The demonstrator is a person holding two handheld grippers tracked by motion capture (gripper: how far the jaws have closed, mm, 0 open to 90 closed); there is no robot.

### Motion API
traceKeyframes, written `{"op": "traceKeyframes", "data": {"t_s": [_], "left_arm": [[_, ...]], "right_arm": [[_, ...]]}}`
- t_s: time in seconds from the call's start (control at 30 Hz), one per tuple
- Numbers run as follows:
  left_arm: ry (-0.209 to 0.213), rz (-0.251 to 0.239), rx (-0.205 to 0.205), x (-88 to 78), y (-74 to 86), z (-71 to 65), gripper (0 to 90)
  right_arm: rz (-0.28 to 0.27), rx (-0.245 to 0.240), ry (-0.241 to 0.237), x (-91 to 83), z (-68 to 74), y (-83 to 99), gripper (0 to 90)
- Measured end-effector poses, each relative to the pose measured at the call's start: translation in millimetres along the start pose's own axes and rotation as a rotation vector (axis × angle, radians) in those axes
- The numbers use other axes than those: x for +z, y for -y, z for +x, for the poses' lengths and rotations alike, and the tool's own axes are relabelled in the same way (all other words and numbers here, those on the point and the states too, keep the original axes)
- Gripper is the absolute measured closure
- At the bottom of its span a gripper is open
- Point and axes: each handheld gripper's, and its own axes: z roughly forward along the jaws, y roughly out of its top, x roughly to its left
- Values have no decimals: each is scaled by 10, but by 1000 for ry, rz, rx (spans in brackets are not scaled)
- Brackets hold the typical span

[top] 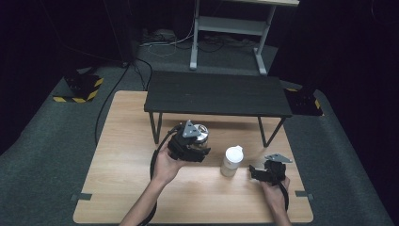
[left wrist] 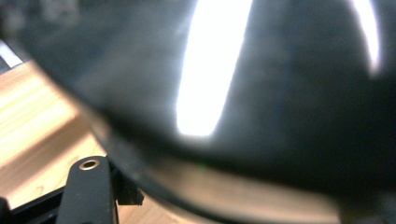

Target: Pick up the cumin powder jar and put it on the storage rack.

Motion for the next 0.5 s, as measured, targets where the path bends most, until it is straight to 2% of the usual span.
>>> {"op": "traceKeyframes", "data": {"t_s": [0.17, 0.23, 0.4, 0.43, 0.47, 0.5], "left_arm": [[1, -14, -10, -57, -162, 72, 319], [-2, -10, 1, -76, -267, 92, 319], [-6, -13, 4, -97, -400, 120, 319], [-27, -92, -56, -47, -349, 67, 319], [-27, -92, -56, -47, -349, 67, 319], [-20, -70, -38, -76, -416, 107, 319]], "right_arm": [[0, 0, 0, 0, 0, 0, 83], [0, 1, 0, 1, 0, -1, 83], [0, 4, 3, 6, 4, -5, 83], [-1, 4, 3, 6, 4, -5, 84], [-1, 4, 3, 6, 4, -5, 84], [-1, 4, 4, 7, 5, -5, 83]]}}
